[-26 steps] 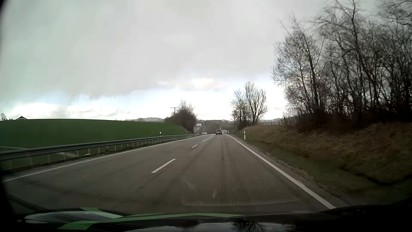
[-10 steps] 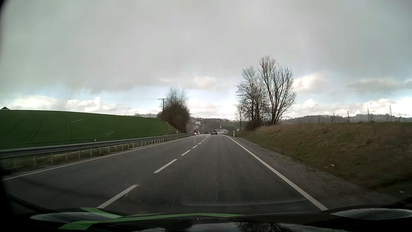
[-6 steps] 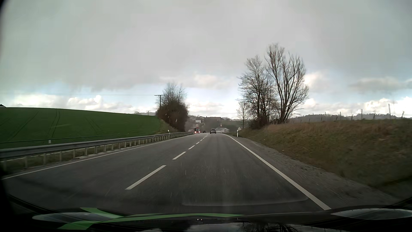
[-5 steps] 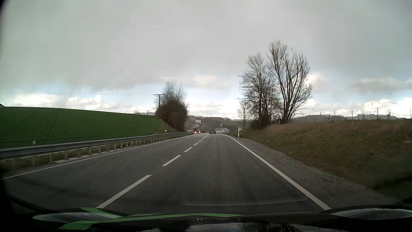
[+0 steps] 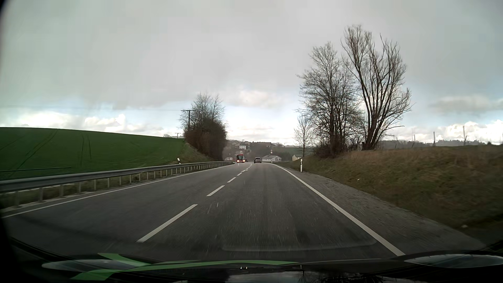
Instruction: Follow the waypoints while adhering to traffic rules and regulations
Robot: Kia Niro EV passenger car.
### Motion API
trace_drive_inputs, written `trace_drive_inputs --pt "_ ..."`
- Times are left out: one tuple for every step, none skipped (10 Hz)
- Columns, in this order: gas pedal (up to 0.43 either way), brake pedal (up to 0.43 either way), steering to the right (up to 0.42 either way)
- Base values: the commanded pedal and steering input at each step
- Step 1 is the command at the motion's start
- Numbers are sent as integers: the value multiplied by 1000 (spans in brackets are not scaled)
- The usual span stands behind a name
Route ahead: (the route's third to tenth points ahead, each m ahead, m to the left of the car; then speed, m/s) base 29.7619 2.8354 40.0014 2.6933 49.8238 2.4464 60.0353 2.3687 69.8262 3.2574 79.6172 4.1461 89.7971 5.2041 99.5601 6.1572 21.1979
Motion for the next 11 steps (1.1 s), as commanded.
trace_drive_inputs --pt "0 0 -3" --pt "0 0 -3" --pt "0 0 -3" --pt "0 0 -4" --pt "0 0 -6" --pt "0 0 -6" --pt "0 0 -6" --pt "0 0 -6" --pt "0 0 -6" --pt "0 0 -6" --pt "0 0 -6"
